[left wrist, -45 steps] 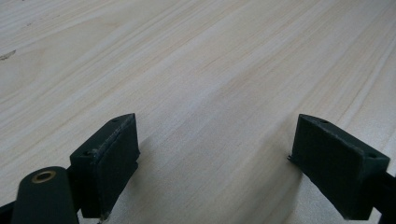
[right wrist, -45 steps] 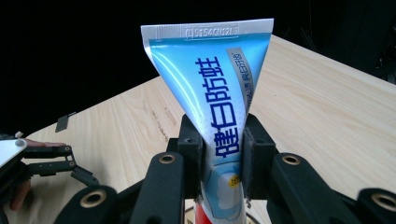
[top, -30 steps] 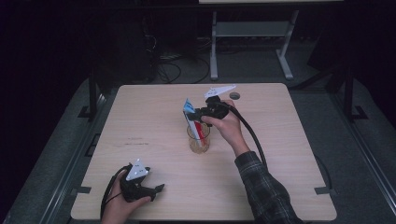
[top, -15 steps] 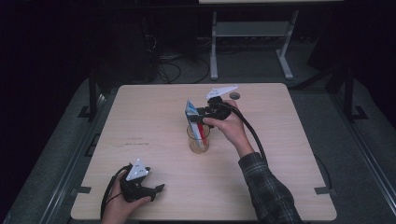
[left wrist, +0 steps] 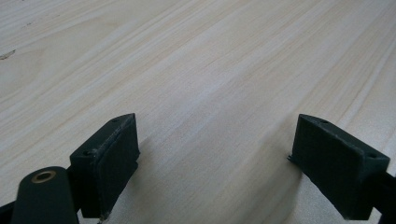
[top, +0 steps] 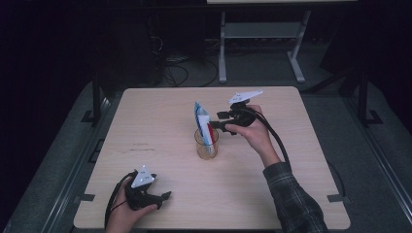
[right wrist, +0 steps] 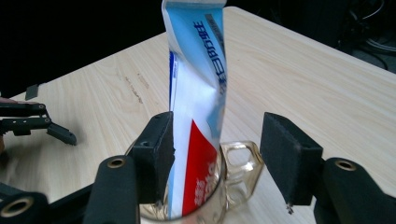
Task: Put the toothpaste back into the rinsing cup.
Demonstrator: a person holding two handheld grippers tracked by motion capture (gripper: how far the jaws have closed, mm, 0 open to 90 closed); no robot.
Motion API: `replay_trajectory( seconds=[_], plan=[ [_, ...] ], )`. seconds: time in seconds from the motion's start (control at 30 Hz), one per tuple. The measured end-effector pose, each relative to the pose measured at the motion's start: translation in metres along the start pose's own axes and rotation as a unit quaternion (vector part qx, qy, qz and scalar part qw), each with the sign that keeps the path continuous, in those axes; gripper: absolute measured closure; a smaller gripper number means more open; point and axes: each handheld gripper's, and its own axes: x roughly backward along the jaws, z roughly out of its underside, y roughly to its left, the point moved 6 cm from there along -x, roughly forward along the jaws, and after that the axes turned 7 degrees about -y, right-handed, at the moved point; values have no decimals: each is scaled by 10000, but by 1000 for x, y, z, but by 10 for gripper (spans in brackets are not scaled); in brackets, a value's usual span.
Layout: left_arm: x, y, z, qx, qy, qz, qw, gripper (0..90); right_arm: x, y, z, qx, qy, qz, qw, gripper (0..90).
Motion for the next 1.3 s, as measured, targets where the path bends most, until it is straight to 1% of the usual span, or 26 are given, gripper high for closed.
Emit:
replay_trajectory(
  seconds=[0.07,0.1,0.13,0.17,0.2,0.23,0.27,0.3,0.37,0.53,0.63,0.67,0.77,0.83,0.87,0.97,1.0,1.07,1.1,1.13,1.17,1.2,1.23,1.27,1.3],
  plan=[
    [0,0,0,-3,7,-1,10000,135,6,-1,3,5,-1,38,10000,441],
    [0,0,0,-3,7,-1,10000,135,6,-1,3,5,-1,38,10000,441],
    [0,0,0,-3,1,-5,10000,135,12,-2,5,13,-15,97,10000,440],
    [0,0,0,-2,2,0,10000,135,12,-2,5,13,-15,97,10000,440],
    [0,0,0,-3,3,0,10000,135,17,-3,8,28,17,160,9999,439],
    [0,0,0,-3,3,0,10000,135,17,-3,8,28,17,160,9999,439],
    [0,0,0,-3,3,0,10000,135,22,-4,10,11,-18,209,9998,439],
    [0,0,0,-3,3,0,10000,135,22,-4,10,11,-18,209,9998,439],
    [0,0,0,-3,5,-4,10000,135,30,-5,15,41,-36,254,9997,435],
    [0,0,0,-1,6,-4,10000,135,43,-7,27,6,-18,364,9993,434],
    [0,0,0,-3,9,-5,10000,135,48,-8,32,11,10,405,9992,429],
    [0,0,0,-3,12,-5,10000,135,52,-9,37,-20,21,466,9989,424],
    [0,0,0,-2,10,-7,10000,134,56,-10,41,-66,34,518,9986,412],
    [0,0,0,-5,8,-7,10000,135,60,-12,46,-43,107,652,9978,395],
    [0,0,0,-5,8,-7,10000,135,64,-14,51,-84,103,713,9974,399],
    [-1,0,0,-1,5,-8,10000,135,68,-15,56,-132,78,777,9969,386],
    [-1,0,0,1,3,-9,10000,135,72,-17,61,-149,120,894,9958,377],
    [-1,0,0,0,5,-10,10000,135,77,-18,67,-228,115,922,9954,369],
    [-1,0,0,0,5,-10,10000,135,77,-18,67,-228,115,922,9954,369],
    [-1,0,-1,2,4,-10,10000,135,81,-19,72,-271,160,993,9946,360],
    [-1,0,-1,2,4,-10,10000,135,81,-19,72,-271,160,993,9946,360],
    [-1,0,0,1,4,-11,10000,135,85,-19,77,-275,158,1034,9941,360],
    [-1,0,0,1,4,-11,10000,135,85,-19,77,-275,158,1034,9941,360],
    [-1,0,0,2,3,-10,10000,135,89,-18,83,-283,193,1048,9939,359],
    [-1,0,0,2,3,-10,10000,135,89,-18,83,-283,193,1048,9939,359]
  ],
)
